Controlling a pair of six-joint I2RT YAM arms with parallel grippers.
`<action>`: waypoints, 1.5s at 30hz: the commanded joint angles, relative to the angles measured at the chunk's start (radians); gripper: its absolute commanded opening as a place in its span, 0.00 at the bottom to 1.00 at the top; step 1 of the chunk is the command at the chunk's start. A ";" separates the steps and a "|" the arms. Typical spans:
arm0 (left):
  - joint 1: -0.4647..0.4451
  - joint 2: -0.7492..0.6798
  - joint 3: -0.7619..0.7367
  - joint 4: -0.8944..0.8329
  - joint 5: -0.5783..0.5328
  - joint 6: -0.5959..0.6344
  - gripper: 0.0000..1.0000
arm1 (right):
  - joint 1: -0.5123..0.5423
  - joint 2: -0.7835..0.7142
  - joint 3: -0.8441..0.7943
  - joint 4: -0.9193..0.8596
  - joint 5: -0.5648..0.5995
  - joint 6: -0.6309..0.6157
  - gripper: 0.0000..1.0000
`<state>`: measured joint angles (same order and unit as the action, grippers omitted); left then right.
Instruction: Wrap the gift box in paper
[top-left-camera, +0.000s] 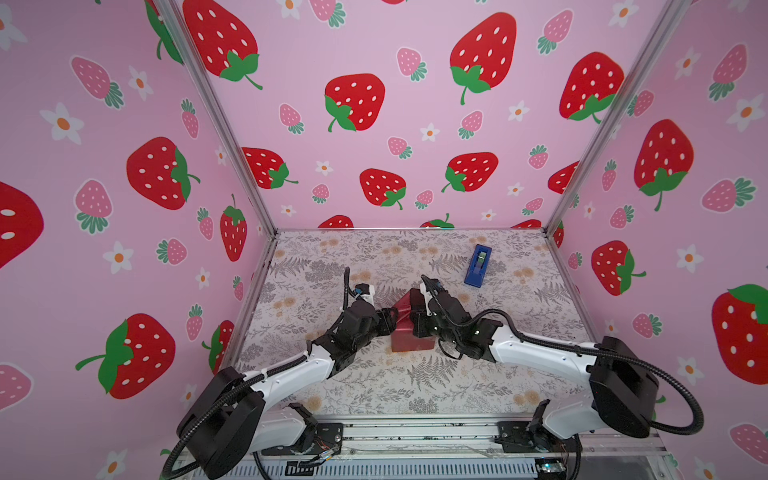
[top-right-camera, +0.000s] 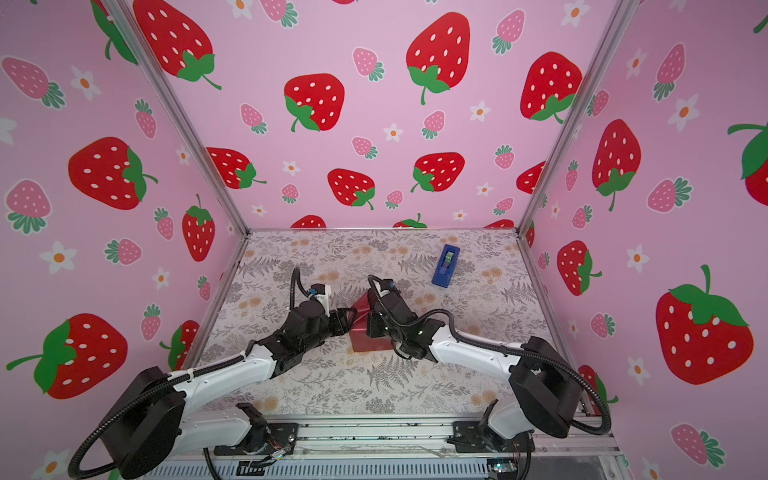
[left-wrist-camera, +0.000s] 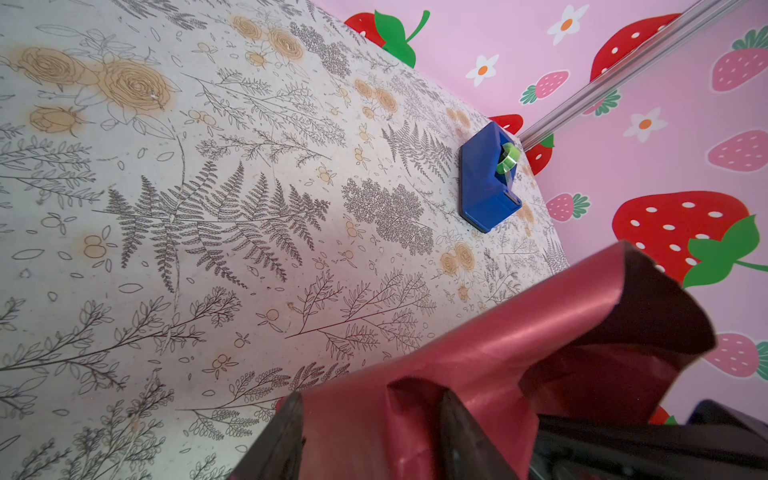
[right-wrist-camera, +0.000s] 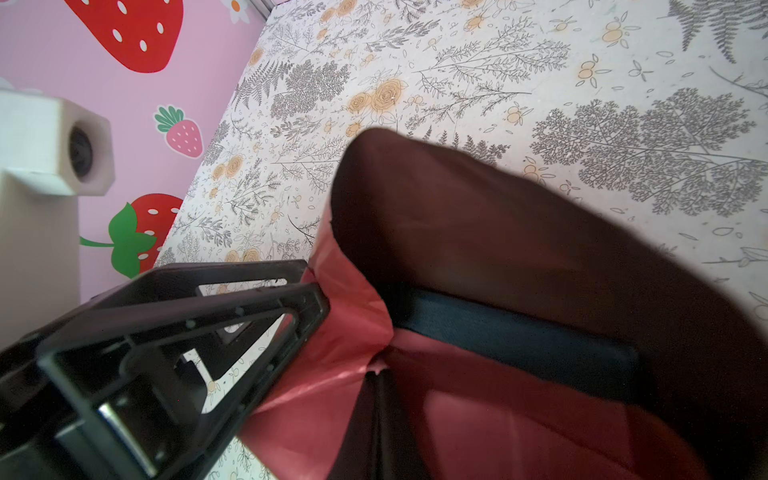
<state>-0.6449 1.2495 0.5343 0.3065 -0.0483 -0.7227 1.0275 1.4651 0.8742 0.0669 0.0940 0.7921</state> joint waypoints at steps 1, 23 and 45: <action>-0.012 -0.007 0.027 -0.101 -0.021 0.011 0.56 | 0.008 0.018 -0.015 -0.145 -0.024 0.015 0.06; -0.018 0.018 0.052 -0.180 -0.032 0.034 0.59 | 0.003 0.086 0.179 -0.151 -0.136 -0.054 0.06; -0.015 -0.044 0.049 -0.210 0.041 0.040 0.62 | -0.038 0.052 0.075 -0.187 -0.093 -0.037 0.03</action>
<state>-0.6575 1.1877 0.5758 0.1223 -0.0418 -0.6819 0.9936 1.5043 0.9737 -0.0547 -0.0010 0.7475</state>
